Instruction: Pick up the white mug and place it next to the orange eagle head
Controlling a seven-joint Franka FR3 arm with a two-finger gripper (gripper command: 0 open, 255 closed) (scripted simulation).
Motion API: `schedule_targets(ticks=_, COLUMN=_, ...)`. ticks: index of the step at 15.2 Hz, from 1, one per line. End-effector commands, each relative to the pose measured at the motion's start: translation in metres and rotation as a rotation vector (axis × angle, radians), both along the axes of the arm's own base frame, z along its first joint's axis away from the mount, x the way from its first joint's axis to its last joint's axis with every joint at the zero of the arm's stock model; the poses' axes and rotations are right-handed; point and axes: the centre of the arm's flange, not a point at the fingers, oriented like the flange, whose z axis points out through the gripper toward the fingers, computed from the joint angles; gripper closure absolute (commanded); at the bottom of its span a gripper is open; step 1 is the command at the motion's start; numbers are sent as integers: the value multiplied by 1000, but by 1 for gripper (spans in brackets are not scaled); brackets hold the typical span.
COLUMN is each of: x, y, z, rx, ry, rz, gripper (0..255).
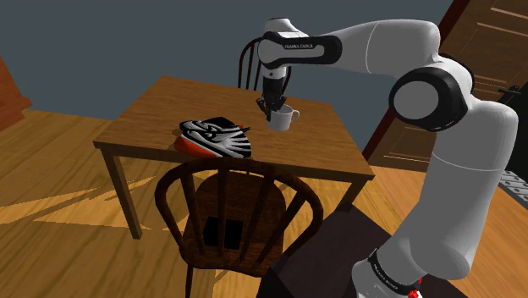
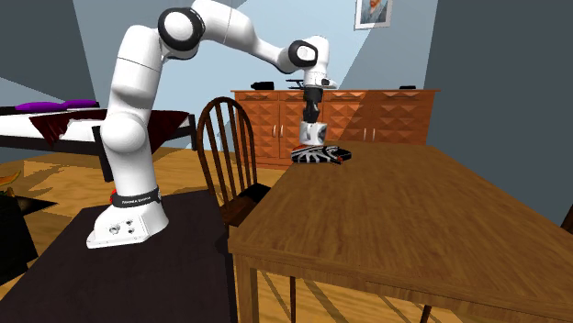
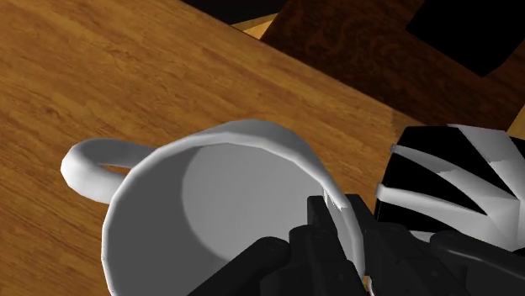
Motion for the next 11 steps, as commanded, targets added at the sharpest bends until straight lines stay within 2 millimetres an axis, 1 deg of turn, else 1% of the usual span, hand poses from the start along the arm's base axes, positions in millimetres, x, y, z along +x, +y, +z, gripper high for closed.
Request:
schedule_targets(ticks=1, x=0, y=0, z=-11, rx=0, ry=-1, rz=0, gripper=255)
schedule_targets(ticks=11, x=0, y=0, z=-63, rx=0, ry=-1, rz=0, gripper=255)
